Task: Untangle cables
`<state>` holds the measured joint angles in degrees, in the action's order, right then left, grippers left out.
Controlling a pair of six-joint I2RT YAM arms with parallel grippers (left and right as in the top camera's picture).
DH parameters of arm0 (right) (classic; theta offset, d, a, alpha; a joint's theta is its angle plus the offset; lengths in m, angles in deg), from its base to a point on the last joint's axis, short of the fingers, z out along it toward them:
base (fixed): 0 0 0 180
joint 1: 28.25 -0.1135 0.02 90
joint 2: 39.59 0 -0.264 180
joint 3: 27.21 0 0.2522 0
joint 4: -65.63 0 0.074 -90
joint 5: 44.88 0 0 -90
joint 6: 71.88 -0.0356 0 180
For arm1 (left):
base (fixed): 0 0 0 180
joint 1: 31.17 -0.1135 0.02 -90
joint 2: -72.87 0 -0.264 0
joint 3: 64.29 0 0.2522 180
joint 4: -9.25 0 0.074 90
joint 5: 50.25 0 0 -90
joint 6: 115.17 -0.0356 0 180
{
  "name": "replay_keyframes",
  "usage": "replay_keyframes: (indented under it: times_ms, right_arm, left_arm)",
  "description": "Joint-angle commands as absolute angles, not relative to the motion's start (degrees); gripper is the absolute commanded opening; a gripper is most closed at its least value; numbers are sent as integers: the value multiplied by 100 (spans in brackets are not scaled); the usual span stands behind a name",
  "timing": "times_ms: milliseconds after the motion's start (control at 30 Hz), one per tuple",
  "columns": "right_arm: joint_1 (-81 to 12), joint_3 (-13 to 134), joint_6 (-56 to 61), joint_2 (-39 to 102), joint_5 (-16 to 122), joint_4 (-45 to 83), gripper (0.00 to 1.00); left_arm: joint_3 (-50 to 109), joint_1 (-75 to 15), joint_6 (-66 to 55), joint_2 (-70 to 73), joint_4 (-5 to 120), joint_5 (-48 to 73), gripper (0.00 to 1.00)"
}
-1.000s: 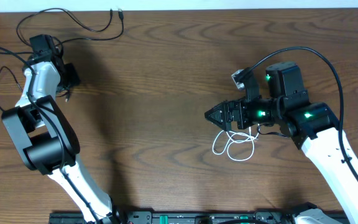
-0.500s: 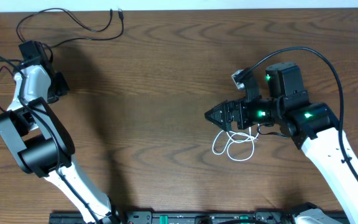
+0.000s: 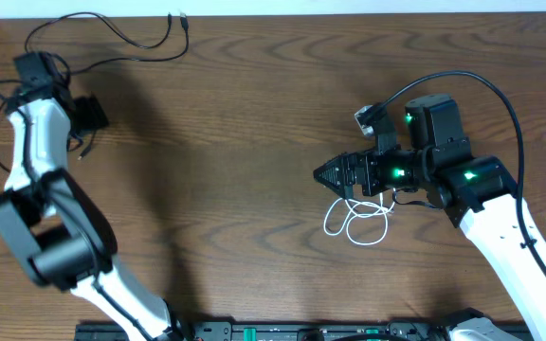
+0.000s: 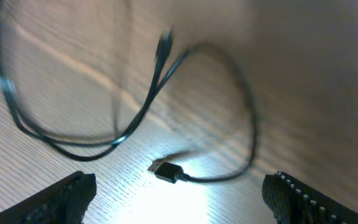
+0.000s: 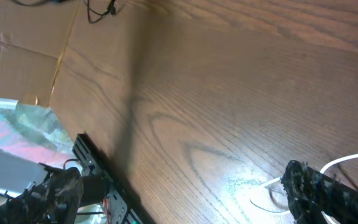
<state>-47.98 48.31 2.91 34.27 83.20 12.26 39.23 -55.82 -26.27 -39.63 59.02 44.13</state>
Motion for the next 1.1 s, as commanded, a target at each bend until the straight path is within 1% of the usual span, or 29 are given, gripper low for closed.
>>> replay_keyframes:
  times_ms: [0, 33, 100, 267, 367, 500, 600, 633, 700, 867, 967, 1067]
  right_arm:
    - [-4778, 4857, 399, 3414, 8205, 1204, 99]
    - [-4778, 4857, 396, 3414, 8198, 1195, 99]
    - [-4778, 4857, 333, 3414, 8058, 1130, 99]
    - [-4774, 4857, -26, 3414, 7527, 924, 99]
    - [-4741, 4857, -176, 3414, 7121, 754, 99]
    - [-4448, 4857, -624, 3414, 6454, 454, 99]
    - [-4101, 4857, -725, 3414, 6430, 273, 99]
    - [-3764, 4857, -808, 3414, 6430, 105, 99]
    - [-3419, 4857, -806, 3414, 6430, -68, 99]
    - [-2424, 4857, -801, 3414, 6430, -582, 99]
    - [-1954, 4857, -801, 3414, 6430, -820, 99]
    - [-1650, 4857, -801, 3414, 6432, -949, 99]
  left_arm:
    - [3938, -5586, -2483, -3246, 5922, 3578, 93]
    - [3938, -5586, -2479, -3185, 5922, 3436, 94]
    - [3938, -5586, -2343, -3002, 5926, 2682, 95]
    - [3936, -5566, -1994, -2936, 6344, 252, 97]
    - [3919, -5391, -1996, -2995, 6846, -426, 96]
    - [3809, -4838, -2199, -3006, 7660, -439, 98]
    - [3722, -4290, -2509, -3006, 8084, -439, 98]
    - [3650, -3859, -2776, -3006, 8291, -437, 98]
    - [3540, -3394, -3025, -3006, 8429, -391, 98]
    - [3162, -2288, -3049, -3006, 8440, 219, 98]
    - [2863, -1665, -3017, -3006, 8285, 274, 98]
    - [2603, -1105, -2662, -3006, 7985, 317, 98]
